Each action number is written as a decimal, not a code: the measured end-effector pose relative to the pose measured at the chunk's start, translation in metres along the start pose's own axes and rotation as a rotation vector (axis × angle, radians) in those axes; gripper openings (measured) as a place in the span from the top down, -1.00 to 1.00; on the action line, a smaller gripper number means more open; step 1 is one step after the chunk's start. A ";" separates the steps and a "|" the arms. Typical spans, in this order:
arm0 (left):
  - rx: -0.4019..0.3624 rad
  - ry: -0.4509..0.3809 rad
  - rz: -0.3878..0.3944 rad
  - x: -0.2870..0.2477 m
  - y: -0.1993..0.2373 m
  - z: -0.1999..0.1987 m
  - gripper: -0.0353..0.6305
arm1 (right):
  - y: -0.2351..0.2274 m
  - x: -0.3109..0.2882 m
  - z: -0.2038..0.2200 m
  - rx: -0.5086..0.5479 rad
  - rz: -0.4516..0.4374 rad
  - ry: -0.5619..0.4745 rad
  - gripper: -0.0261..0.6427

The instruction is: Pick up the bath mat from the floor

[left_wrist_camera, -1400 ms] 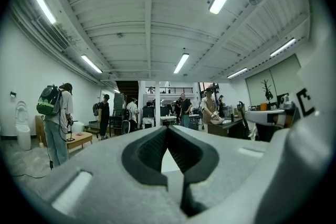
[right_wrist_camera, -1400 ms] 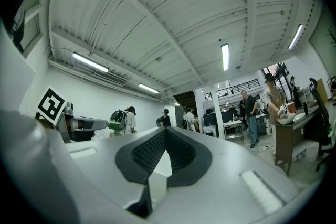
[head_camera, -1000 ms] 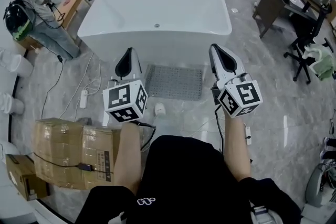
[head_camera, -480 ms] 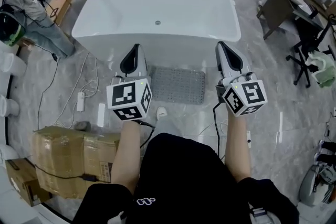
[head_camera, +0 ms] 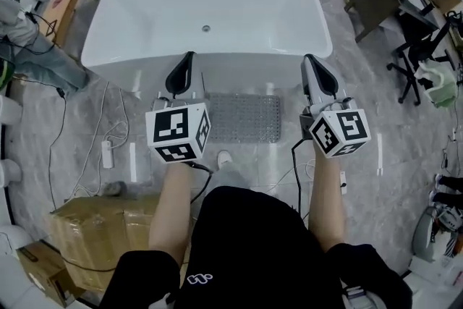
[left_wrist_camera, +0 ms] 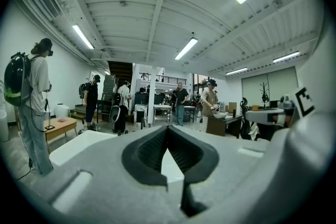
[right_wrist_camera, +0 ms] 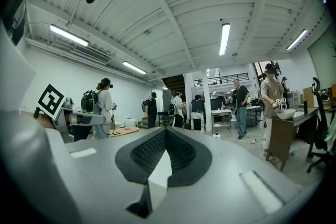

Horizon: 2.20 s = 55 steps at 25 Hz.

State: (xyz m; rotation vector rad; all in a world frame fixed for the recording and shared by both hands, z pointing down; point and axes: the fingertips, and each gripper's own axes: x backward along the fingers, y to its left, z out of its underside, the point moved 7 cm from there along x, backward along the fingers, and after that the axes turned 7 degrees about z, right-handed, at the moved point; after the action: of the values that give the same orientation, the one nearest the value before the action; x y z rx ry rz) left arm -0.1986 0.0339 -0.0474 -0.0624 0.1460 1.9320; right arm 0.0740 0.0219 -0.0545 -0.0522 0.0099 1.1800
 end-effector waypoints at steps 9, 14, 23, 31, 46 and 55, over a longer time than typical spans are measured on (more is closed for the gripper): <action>0.044 -0.009 0.029 -0.034 0.032 -0.014 0.89 | 0.009 -0.033 -0.017 0.036 0.054 0.021 0.90; 0.030 -0.028 0.045 -0.043 0.023 -0.029 0.89 | 0.000 -0.042 -0.032 0.042 0.052 -0.014 0.90; 0.009 -0.032 0.043 -0.057 0.007 -0.042 0.89 | -0.018 -0.049 -0.037 0.043 0.034 -0.010 0.90; 0.031 0.068 0.041 -0.070 0.001 -0.013 0.89 | -0.039 -0.050 -0.003 0.006 0.041 0.082 0.90; 0.080 0.286 0.052 -0.098 0.008 0.083 0.89 | -0.071 -0.048 0.096 -0.050 0.099 0.305 0.90; 0.118 0.427 0.078 -0.103 0.007 0.159 0.89 | -0.072 -0.046 0.175 -0.100 0.110 0.459 0.90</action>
State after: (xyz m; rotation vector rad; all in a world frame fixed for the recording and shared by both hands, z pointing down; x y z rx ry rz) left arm -0.1640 -0.0429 0.1221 -0.3961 0.5530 1.9603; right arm 0.1200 -0.0400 0.1247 -0.4144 0.3614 1.2567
